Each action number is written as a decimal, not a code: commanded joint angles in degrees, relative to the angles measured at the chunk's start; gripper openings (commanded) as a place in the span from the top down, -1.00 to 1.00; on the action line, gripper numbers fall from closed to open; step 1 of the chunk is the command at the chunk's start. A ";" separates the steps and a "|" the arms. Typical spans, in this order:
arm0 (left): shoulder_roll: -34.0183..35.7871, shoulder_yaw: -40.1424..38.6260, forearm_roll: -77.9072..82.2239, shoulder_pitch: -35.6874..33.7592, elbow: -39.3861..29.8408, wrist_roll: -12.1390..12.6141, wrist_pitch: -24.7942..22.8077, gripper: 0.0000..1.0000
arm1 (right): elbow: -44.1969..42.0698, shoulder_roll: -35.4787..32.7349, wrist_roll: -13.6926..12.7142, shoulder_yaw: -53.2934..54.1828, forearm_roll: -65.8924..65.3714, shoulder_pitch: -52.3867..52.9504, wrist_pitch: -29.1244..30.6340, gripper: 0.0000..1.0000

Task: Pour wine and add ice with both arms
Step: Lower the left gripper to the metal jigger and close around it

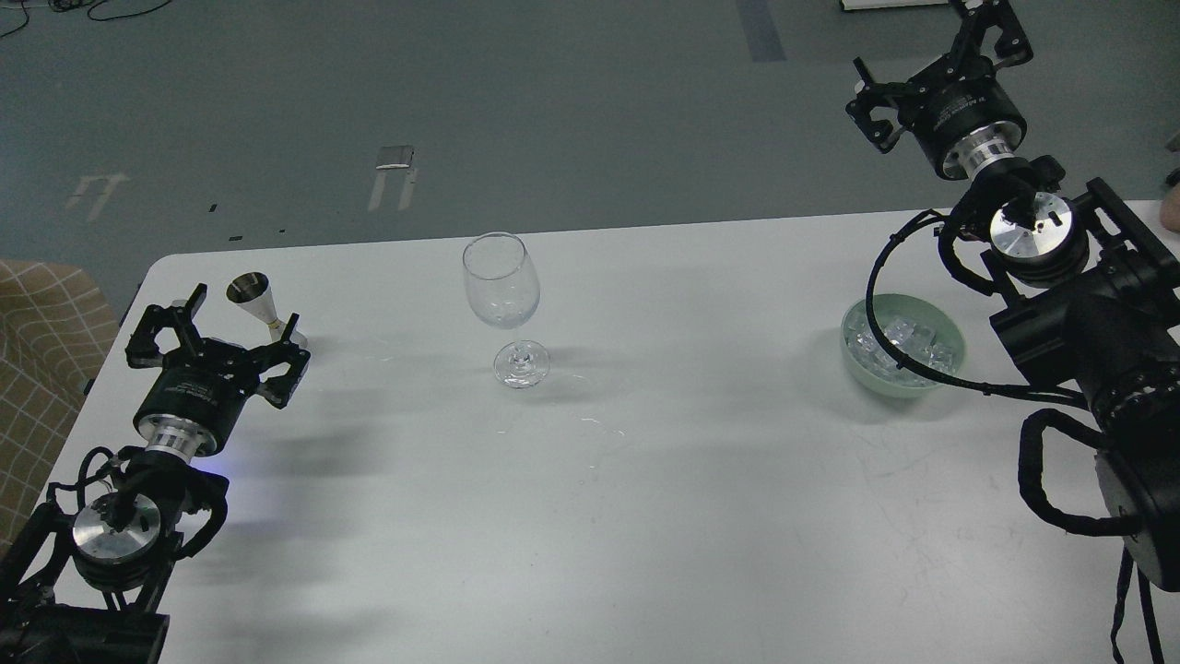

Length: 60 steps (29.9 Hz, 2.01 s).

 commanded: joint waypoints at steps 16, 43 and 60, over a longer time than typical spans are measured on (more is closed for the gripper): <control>-0.09 -0.23 -3.45 -0.70 0.06 0.42 6.87 -0.95 | 0.23 -0.39 0.08 0.08 -0.06 -1.75 0.18 -1.00; -4.04 -2.15 -3.98 -10.11 13.33 0.51 1.96 -0.35 | 4.28 -2.85 0.00 -1.24 -0.24 -2.46 -2.11 -1.00; -3.60 -3.39 -4.15 -10.37 14.38 0.69 1.08 -0.36 | 4.27 -2.76 0.00 -1.42 -0.24 -2.46 -2.20 -1.00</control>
